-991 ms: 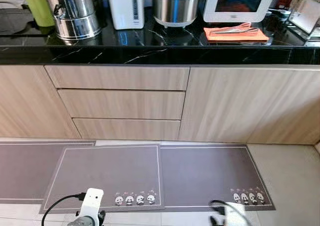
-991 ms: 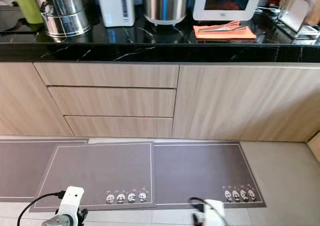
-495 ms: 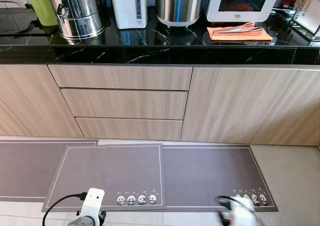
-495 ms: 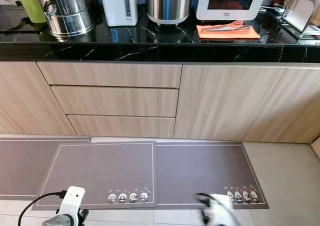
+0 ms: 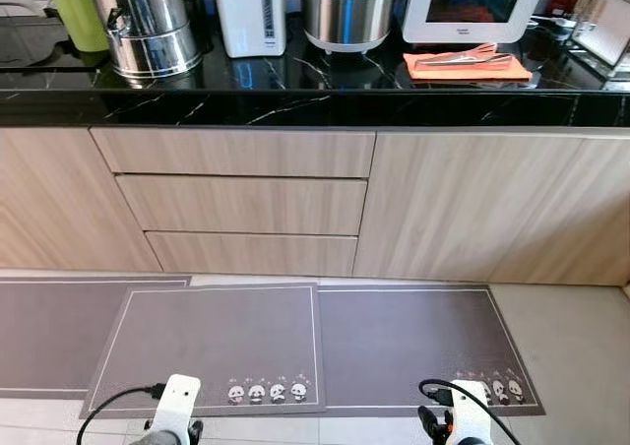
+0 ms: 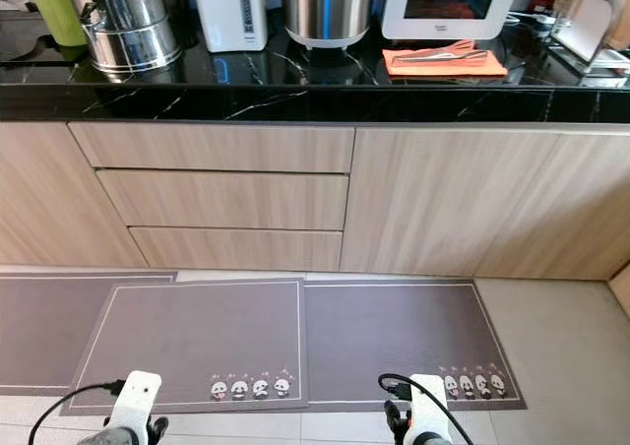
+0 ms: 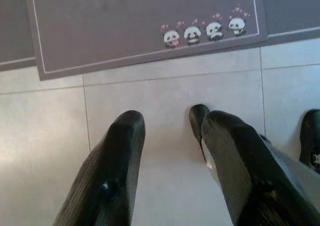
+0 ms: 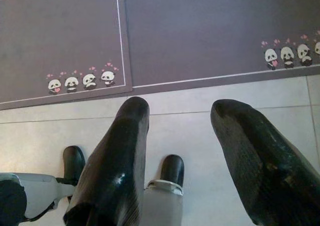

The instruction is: Kitchen organization

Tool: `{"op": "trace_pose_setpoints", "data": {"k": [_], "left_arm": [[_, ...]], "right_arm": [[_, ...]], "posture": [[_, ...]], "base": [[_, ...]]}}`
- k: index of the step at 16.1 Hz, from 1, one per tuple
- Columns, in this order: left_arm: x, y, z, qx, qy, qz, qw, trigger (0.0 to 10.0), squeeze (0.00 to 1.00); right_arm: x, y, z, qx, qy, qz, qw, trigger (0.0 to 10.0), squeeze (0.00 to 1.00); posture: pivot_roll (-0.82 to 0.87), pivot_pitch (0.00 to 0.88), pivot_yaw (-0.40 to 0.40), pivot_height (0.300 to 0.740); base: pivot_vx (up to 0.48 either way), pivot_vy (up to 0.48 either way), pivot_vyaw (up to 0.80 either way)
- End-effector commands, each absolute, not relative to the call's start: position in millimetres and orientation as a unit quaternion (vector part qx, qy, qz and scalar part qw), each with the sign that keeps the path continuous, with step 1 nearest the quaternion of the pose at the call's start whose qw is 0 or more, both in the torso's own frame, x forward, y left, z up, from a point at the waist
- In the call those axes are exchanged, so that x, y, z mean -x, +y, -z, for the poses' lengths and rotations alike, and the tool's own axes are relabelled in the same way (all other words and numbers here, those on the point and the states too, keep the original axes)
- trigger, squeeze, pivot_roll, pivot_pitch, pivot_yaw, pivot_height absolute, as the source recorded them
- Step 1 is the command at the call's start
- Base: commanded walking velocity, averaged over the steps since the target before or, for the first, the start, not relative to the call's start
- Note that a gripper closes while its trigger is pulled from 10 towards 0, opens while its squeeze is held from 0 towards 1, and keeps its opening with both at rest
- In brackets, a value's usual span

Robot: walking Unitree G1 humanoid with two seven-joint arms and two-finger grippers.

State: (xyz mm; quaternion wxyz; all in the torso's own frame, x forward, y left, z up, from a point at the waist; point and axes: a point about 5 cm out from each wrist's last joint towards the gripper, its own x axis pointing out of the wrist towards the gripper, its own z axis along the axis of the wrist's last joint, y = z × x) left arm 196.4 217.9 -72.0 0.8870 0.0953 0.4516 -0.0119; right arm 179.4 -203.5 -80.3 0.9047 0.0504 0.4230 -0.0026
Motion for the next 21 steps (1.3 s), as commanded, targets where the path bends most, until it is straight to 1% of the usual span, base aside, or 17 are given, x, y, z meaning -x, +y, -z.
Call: {"op": "trace_pose_setpoints", "data": {"k": [1,2,4,5,6,10,11,12,18,20,21], "left_arm": [[-193,218,74,-0.102,0.461,0.015,0.882,10.0,0.00],[-194,218,74,-0.102,0.460,0.016,0.882,10.0,0.00],[-198,218,72,-0.102,0.457,0.016,0.884,10.0,0.00],[-199,217,71,-0.101,0.455,0.017,0.884,10.0,0.00],[-201,215,70,-0.101,0.453,0.019,0.885,10.0,0.00],[-201,213,71,-0.099,0.453,0.023,0.886,10.0,0.00],[-201,213,71,-0.098,0.453,0.023,0.886,10.0,0.00],[-201,213,71,-0.096,0.453,0.022,0.886,10.0,0.00],[-202,210,71,-0.094,0.452,0.025,0.886,10.0,0.00],[-202,210,71,-0.095,0.454,0.027,0.885,10.0,0.00],[-202,210,71,-0.111,0.457,0.038,0.882,10.0,0.00]], "right_arm": [[-178,-198,82,-0.050,0.429,-0.003,0.902,10.0,0.00],[-176,-193,84,-0.051,0.432,-0.008,0.901,10.0,0.00],[-172,-192,86,-0.047,0.442,-0.008,0.896,10.0,0.00],[-169,-192,87,-0.053,0.446,-0.006,0.893,10.0,0.00],[-164,-197,89,-0.042,0.457,-0.009,0.888,10.0,0.00],[-157,-209,90,-0.034,0.467,0.005,0.883,10.0,0.00],[-157,-209,90,-0.034,0.468,0.006,0.883,10.0,0.00],[-159,-208,90,-0.034,0.468,0.007,0.883,10.0,0.00],[-178,-174,88,-0.043,0.461,-0.008,0.886,10.0,0.00],[-179,-170,87,-0.044,0.460,-0.009,0.887,10.0,0.00],[-180,-169,87,-0.044,0.460,-0.008,0.887,10.0,0.00]], "posture": [[-0.01,0.000,-0.005,0.740],[-0.01,0.000,-0.004,0.740],[-0.02,0.000,-0.002,0.740],[-0.02,0.000,-0.001,0.740],[-0.02,0.000,-0.001,0.740],[-0.02,0.000,0.002,0.740],[-0.02,0.000,0.001,0.740],[-0.02,0.000,0.001,0.740],[-0.02,0.000,0.006,0.740],[-0.02,0.000,0.009,0.740],[-0.02,0.000,0.009,0.740]], "base": [[0.000,0.000,0.00],[0.000,0.000,0.00],[0.000,0.000,0.00],[0.000,0.000,-0.59],[0.000,0.000,-0.80],[0.000,0.000,0.00],[0.000,0.000,-0.80],[0.000,0.000,-0.80],[0.000,0.000,-0.80],[0.000,0.000,-0.80],[0.000,0.000,-0.80]]}}
